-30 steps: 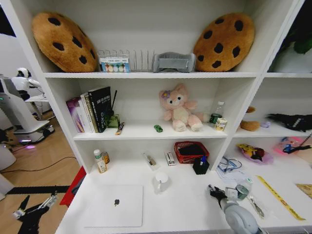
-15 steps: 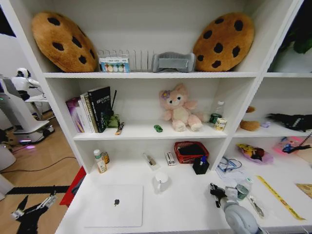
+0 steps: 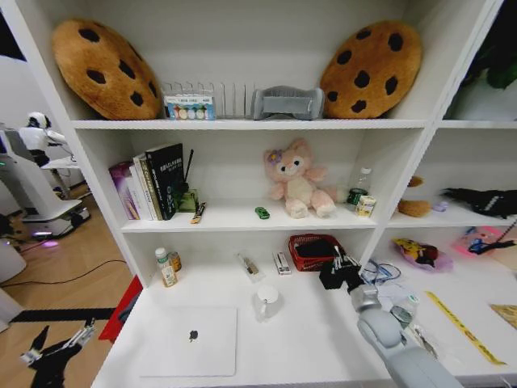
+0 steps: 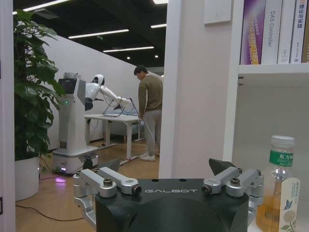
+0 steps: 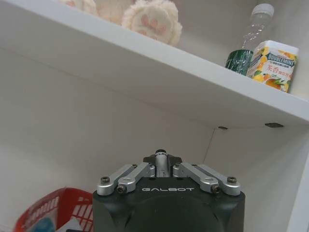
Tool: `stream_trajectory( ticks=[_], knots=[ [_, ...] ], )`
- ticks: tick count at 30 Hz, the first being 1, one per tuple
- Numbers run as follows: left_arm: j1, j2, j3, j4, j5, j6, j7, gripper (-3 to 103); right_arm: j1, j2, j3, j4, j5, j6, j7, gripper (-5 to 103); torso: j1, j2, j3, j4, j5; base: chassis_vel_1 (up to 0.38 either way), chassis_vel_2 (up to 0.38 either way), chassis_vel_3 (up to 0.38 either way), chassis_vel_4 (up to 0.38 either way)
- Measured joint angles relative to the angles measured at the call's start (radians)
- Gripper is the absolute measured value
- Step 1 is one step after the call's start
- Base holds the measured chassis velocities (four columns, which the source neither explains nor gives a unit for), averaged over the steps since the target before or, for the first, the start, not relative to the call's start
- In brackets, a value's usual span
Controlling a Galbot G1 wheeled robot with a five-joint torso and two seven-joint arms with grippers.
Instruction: Organize the objects on the table.
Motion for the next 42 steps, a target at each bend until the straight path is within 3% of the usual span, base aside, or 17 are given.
stream_trajectory(
  ticks=[9, 23, 25, 31, 37, 42],
  knots=[
    [-0.008, 0.006, -0.001, -0.007, -0.001, 0.010, -0.007, 100, 0.098, -0.014, -0.045, -0.121, 0.023, 0.009, -0.008, 11, 0.000, 0.000, 0.000, -0.0003, -0.0001, 0.000, 0.000, 0.000, 0.000],
    [-0.025, 0.022, 0.003, 0.001, -0.003, 0.014, -0.015, 100, 0.089, 0.019, -0.063, -0.160, 0.019, 0.024, -0.017, 8, 0.000, 0.000, 0.000, -0.0003, -0.0001, 0.000, 0.000, 0.000, 0.000],
    [-0.027, 0.023, 0.003, 0.003, -0.004, 0.014, -0.015, 100, 0.085, 0.020, -0.063, -0.157, 0.020, 0.023, -0.017, 12, 0.000, 0.000, 0.000, -0.0003, -0.0001, 0.000, 0.000, 0.000, 0.000],
    [-0.038, 0.025, 0.010, 0.014, -0.009, 0.015, -0.016, 100, 0.057, 0.016, -0.046, -0.131, 0.048, 0.014, -0.015, 38, 0.000, 0.000, 0.000, -0.0003, -0.0001, 0.000, 0.000, 0.000, 0.000],
    [-0.043, 0.028, 0.014, 0.018, -0.009, 0.016, -0.017, 100, 0.028, 0.007, -0.024, -0.094, 0.068, 0.007, -0.006, 55, 0.000, 0.000, 0.000, -0.0003, -0.0001, 0.000, 0.000, 0.000, 0.000],
    [-0.043, 0.032, 0.011, 0.020, -0.007, 0.016, -0.017, 100, -0.069, -0.008, 0.010, 0.047, 0.095, -0.024, 0.001, 77, 0.000, 0.000, 0.000, -0.0002, -0.0002, 0.000, 0.000, 0.000, 0.000]
  ],
)
